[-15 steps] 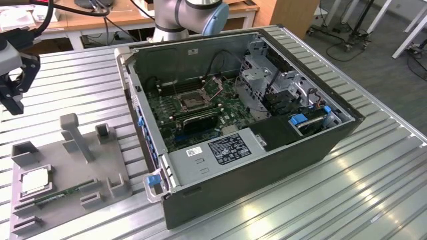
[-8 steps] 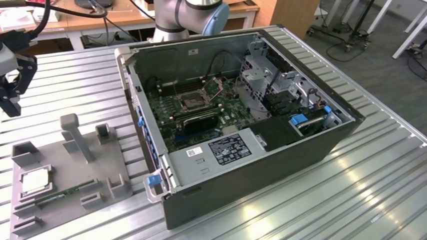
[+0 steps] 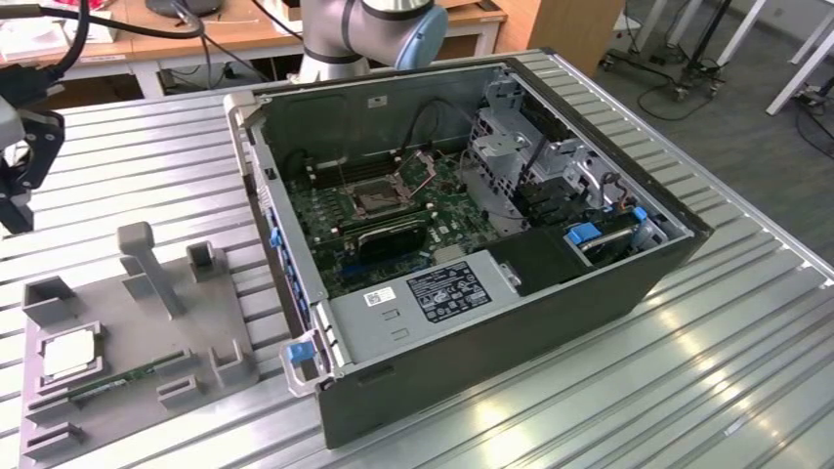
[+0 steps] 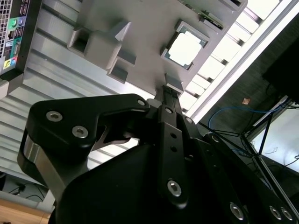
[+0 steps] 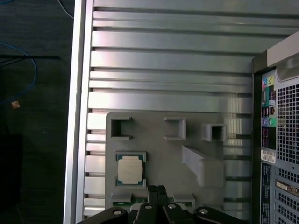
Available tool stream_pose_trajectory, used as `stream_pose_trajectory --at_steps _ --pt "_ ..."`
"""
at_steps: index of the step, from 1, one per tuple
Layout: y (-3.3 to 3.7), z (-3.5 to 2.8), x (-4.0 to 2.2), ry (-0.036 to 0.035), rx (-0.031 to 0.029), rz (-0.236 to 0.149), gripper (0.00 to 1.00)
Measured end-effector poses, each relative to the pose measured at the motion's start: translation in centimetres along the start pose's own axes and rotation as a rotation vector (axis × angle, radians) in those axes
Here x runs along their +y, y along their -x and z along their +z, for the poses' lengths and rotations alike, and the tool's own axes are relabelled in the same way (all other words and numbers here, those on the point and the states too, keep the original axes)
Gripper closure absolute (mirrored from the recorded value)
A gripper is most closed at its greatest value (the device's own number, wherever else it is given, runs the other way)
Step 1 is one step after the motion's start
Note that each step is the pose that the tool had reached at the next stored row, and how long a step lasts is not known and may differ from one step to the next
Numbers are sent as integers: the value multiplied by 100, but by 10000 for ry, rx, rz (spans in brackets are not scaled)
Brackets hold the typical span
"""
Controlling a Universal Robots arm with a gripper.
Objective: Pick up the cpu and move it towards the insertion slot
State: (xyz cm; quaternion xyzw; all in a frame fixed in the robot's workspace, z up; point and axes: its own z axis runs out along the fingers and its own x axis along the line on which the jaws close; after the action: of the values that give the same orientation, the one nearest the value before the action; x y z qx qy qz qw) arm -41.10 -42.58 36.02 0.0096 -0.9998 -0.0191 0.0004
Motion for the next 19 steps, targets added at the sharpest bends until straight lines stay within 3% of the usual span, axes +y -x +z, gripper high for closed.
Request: stream_pose_trajectory --at_steps 14,19 --pt "-118 74 -49 0 -1 0 89" --pt "-130 89 -53 -1 1 1 89"
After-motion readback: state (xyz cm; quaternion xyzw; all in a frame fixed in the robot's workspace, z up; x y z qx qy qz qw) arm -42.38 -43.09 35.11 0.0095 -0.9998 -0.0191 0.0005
